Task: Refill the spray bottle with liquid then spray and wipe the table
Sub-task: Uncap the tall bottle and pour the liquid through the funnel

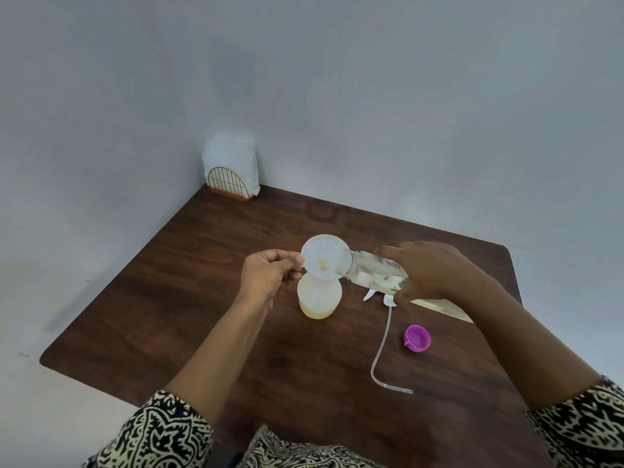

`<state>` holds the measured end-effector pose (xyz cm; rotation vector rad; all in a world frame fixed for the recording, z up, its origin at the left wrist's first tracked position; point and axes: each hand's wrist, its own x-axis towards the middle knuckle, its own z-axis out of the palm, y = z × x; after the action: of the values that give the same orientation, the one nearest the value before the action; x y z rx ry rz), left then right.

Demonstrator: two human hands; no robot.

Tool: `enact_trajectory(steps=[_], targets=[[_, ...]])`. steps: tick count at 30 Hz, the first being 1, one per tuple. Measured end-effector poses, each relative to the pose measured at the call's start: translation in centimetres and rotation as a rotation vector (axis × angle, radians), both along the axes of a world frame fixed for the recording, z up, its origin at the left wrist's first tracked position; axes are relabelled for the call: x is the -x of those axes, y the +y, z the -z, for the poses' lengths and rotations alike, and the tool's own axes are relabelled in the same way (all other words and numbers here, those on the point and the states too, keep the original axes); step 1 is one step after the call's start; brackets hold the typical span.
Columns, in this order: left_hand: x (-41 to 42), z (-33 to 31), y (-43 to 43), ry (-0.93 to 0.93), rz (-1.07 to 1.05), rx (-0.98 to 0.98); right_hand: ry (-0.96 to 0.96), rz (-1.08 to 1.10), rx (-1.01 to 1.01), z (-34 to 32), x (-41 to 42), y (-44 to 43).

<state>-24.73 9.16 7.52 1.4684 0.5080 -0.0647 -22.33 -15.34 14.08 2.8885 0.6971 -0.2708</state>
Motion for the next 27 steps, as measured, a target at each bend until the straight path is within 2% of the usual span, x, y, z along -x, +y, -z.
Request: enact_trajectory(steps=[27], targets=[[-0.01, -0.06, -0.01, -0.001, -0.003, 0.012, 0.010, -0.006, 0.027, -0.44, 0.03, 0.18]])
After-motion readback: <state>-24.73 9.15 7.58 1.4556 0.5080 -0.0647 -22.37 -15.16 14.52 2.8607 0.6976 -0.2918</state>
